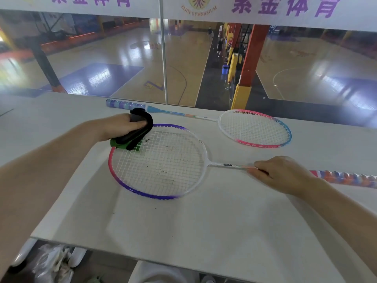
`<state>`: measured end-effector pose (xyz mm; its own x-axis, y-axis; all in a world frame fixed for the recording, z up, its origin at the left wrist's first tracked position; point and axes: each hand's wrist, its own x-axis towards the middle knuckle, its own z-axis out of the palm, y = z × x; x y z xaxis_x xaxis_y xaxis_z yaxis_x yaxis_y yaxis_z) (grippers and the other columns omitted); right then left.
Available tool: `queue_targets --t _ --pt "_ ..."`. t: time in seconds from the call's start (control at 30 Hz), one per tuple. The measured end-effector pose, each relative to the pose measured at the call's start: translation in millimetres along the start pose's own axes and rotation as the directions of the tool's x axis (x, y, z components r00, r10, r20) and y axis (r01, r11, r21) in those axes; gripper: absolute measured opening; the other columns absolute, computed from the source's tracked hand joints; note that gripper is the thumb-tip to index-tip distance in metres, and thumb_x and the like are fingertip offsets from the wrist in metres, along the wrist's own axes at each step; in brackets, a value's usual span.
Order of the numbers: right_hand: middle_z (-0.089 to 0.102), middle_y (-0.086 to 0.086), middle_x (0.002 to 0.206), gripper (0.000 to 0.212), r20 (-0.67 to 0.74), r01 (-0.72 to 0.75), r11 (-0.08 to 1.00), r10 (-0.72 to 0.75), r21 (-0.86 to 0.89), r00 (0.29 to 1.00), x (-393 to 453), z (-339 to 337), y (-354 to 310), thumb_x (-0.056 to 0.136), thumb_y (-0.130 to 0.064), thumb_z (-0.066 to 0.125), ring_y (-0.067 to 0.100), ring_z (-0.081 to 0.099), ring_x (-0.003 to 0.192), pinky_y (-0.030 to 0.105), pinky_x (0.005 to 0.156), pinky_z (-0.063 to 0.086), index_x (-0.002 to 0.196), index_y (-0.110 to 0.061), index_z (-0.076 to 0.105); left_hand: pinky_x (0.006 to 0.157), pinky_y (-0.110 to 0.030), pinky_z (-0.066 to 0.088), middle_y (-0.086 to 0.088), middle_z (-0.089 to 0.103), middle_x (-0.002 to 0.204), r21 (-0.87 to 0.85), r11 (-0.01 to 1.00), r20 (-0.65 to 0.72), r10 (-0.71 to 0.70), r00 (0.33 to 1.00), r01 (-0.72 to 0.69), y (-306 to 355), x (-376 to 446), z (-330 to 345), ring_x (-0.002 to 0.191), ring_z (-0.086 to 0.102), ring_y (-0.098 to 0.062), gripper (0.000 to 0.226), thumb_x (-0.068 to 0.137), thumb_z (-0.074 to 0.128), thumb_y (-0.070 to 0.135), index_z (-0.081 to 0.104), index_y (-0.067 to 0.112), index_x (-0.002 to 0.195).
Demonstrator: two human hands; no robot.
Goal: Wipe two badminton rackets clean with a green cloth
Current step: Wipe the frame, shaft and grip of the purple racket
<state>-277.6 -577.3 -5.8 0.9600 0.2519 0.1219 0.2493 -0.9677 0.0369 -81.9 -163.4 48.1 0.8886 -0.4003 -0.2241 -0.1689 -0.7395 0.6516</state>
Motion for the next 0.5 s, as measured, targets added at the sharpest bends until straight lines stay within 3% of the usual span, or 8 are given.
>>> queue_targets --t 0.1,0.23,0.5 --pt "0.049 -0.012 0.056 0.057 0.019 0.010 1.000 -0.010 0.000 1.000 2 -2 -2 0.085 -0.070 0.006 0.008 0.050 0.054 0.026 0.058 0.040 0.070 -0.030 0.045 0.096 -0.034 0.048 0.003 0.069 0.104 0.101 0.995 0.038 -0.004 0.999 0.000 9 4 -1 0.098 0.065 -0.017 0.033 0.097 0.045 0.054 0.064 0.028 0.104" --pt "0.054 -0.012 0.061 0.064 0.041 0.027 0.999 -0.025 -0.032 0.999 5 -3 -4 0.085 -0.071 0.003 0.010 0.054 0.058 0.029 0.063 0.048 0.076 -0.030 0.051 0.078 -0.024 0.044 0.009 0.065 0.099 0.279 0.957 0.124 0.047 0.991 -0.080 36 11 8 0.091 0.060 -0.009 0.027 0.099 0.041 0.053 0.059 0.033 0.098" --pt "0.050 -0.012 0.058 0.058 0.046 -0.006 1.000 0.006 -0.006 0.999 6 -4 -3 0.086 -0.068 0.008 0.008 0.051 0.056 0.025 0.061 0.044 0.075 -0.031 0.050 0.070 -0.021 0.041 0.006 0.064 0.088 0.329 0.936 0.140 0.084 0.987 -0.127 56 22 5 0.081 0.058 -0.008 0.031 0.099 0.045 0.049 0.062 0.026 0.086"
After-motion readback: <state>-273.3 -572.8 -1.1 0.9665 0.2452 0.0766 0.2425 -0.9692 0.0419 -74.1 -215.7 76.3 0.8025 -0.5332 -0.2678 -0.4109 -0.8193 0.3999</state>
